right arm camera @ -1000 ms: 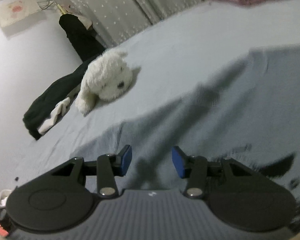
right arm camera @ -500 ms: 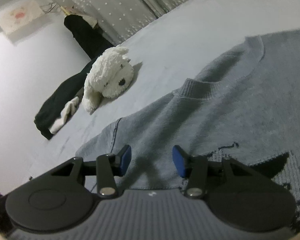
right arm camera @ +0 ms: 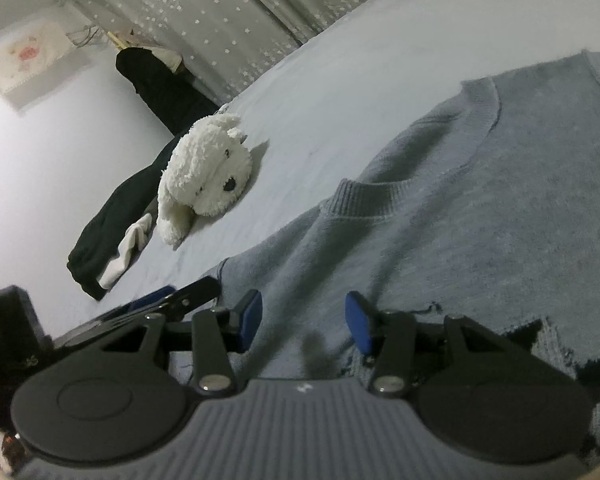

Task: Fold clothes

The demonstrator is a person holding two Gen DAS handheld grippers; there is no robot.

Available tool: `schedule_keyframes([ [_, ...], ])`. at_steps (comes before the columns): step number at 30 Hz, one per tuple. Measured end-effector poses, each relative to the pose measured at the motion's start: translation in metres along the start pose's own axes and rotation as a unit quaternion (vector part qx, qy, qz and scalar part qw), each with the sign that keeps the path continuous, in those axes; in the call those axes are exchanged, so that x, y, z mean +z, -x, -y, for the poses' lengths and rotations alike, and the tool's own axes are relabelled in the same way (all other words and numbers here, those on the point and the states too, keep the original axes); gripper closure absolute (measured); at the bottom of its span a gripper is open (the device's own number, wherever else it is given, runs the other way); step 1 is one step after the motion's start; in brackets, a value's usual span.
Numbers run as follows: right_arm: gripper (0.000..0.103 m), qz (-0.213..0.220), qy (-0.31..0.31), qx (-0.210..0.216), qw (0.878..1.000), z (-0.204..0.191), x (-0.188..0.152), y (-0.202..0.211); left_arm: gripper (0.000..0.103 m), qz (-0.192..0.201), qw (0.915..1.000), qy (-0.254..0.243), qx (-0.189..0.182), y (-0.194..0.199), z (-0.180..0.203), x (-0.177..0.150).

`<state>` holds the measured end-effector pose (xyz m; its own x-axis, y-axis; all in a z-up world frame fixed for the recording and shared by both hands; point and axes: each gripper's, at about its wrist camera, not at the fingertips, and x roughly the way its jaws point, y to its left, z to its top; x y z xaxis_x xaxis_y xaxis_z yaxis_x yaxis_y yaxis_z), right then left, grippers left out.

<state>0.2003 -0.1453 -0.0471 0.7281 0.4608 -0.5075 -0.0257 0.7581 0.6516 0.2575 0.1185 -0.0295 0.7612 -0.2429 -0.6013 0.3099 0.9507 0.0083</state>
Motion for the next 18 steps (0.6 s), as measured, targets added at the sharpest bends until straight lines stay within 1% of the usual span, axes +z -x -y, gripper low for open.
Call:
schedule_keyframes([
  [1, 0.052, 0.0, -0.003, 0.001, 1.0, 0.001, 0.0, 0.0, 0.017, -0.005, 0.9999, -0.012, -0.007, -0.004, 0.002, 0.003],
  [3, 0.052, 0.001, -0.01, 0.005, 1.0, 0.003, 0.001, 0.002, 0.018, -0.028, 0.9991, -0.029, -0.014, -0.015, 0.004, 0.008],
  [4, 0.052, 0.002, -0.012, 0.005, 1.0, 0.005, 0.002, 0.004, 0.02, -0.041, 0.9985, -0.034, -0.015, -0.021, 0.005, 0.011],
  [5, 0.052, 0.004, -0.014, 0.005, 1.0, 0.006, 0.002, 0.004, 0.027, -0.054, 0.9979, -0.033, -0.017, -0.026, 0.005, 0.012],
  [6, 0.052, 0.006, -0.016, 0.004, 1.0, 0.007, 0.003, 0.005, 0.04, -0.062, 0.9974, -0.026, -0.025, -0.029, 0.004, 0.013],
  [7, 0.052, 0.008, -0.017, 0.003, 1.0, 0.007, 0.003, 0.006, 0.05, -0.068, 0.9969, -0.014, -0.039, -0.029, 0.004, 0.014],
  [8, 0.052, 0.009, -0.019, 0.001, 1.0, 0.008, 0.003, 0.007, 0.071, -0.07, 0.9965, -0.007, -0.046, -0.029, 0.005, 0.014],
  [9, 0.052, 0.011, -0.021, 0.0, 1.0, 0.008, 0.004, 0.008, 0.087, -0.069, 0.9965, -0.005, -0.047, -0.026, 0.008, 0.014],
  [10, 0.052, 0.014, -0.023, 0.0, 1.0, 0.009, 0.005, 0.009, 0.09, -0.065, 0.997, -0.011, -0.042, -0.022, 0.013, 0.014],
  [13, 0.052, 0.029, -0.023, -0.012, 0.999, 0.011, 0.008, 0.017, 0.091, -0.04, 0.9976, -0.055, -0.015, -0.003, 0.037, 0.01],
  [16, 0.052, 0.053, -0.018, -0.03, 0.998, 0.011, 0.012, 0.026, 0.092, -0.016, 0.9955, -0.092, -0.016, 0.021, 0.058, 0.005],
  [18, 0.052, 0.068, -0.014, -0.037, 0.997, 0.011, 0.014, 0.032, 0.091, -0.011, 0.9931, -0.112, -0.033, 0.037, 0.072, -0.001],
])
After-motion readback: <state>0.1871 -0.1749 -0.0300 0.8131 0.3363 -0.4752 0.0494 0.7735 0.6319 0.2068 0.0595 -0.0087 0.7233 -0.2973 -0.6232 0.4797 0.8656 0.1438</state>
